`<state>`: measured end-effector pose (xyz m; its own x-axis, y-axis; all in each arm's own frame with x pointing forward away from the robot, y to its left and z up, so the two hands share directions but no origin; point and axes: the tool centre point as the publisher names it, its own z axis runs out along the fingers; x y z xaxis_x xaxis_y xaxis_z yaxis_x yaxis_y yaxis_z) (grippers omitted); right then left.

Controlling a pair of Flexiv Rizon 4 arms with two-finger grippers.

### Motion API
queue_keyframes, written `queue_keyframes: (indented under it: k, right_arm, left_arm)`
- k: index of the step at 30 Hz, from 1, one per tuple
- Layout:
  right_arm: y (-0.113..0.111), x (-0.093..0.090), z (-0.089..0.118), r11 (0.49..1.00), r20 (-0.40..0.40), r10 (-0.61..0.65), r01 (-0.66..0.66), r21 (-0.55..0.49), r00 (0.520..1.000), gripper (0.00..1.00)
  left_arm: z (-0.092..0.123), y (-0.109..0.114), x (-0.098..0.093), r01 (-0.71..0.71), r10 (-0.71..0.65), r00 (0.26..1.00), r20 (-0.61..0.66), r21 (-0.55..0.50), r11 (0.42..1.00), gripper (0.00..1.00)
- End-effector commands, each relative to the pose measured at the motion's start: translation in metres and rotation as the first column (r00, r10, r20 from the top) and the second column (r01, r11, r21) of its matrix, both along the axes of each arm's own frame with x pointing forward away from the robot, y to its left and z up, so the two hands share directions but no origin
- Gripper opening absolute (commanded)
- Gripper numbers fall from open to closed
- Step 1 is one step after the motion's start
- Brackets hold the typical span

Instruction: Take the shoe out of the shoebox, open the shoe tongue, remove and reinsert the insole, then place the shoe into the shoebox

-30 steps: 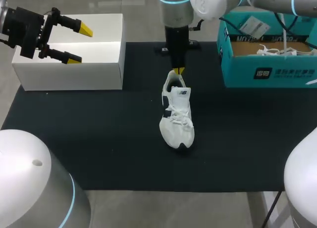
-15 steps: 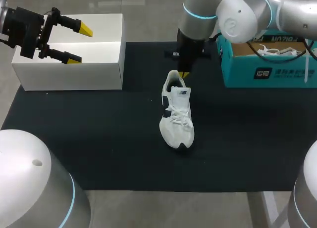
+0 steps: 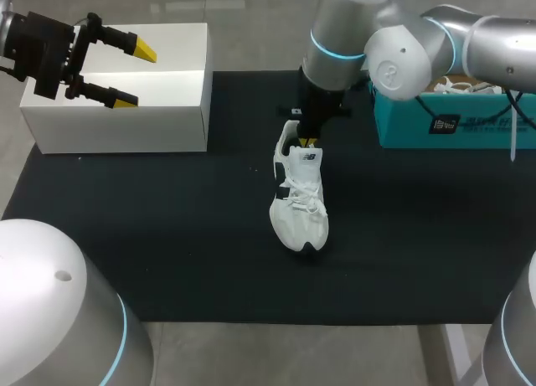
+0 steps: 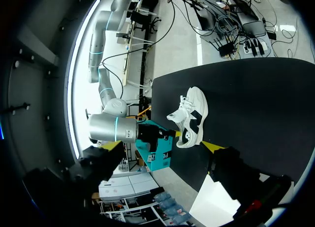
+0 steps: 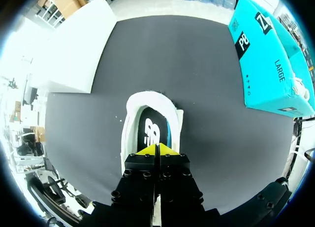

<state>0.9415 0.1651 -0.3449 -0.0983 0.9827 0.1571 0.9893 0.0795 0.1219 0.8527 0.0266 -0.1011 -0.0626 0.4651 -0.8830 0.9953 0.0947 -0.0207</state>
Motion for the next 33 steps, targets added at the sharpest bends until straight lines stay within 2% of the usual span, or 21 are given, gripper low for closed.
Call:
queue_keyframes:
  k: [1,9,27,29,33]
  right_arm:
    - [0.007,0.012,-0.017,1.000,-0.013,-0.008,0.008,0.007,1.000,0.00]
    - [0.008,0.017,-0.034,1.000,-0.046,-0.010,0.010,-0.006,0.999,0.00]
    - [0.017,0.014,-0.079,1.000,-0.160,-0.005,0.008,0.014,0.987,0.00]
    - [0.018,0.012,-0.079,1.000,-0.165,-0.005,0.006,0.007,0.986,0.00]
    - [0.019,0.009,-0.053,1.000,-0.128,-0.019,0.016,-0.020,0.992,0.00]
  left_arm:
    - [0.000,0.000,0.001,0.002,-0.002,1.000,-0.001,0.004,1.000,1.00]
    - [0.000,0.000,0.001,0.002,-0.002,1.000,-0.001,0.004,1.000,1.00]
    - [0.000,0.000,0.001,0.002,-0.002,1.000,-0.001,0.004,1.000,1.00]
    - [0.000,0.000,0.001,0.002,-0.002,1.000,-0.001,0.004,1.000,1.00]
    - [0.000,0.000,0.001,0.002,-0.002,1.000,-0.001,0.004,1.000,1.00]
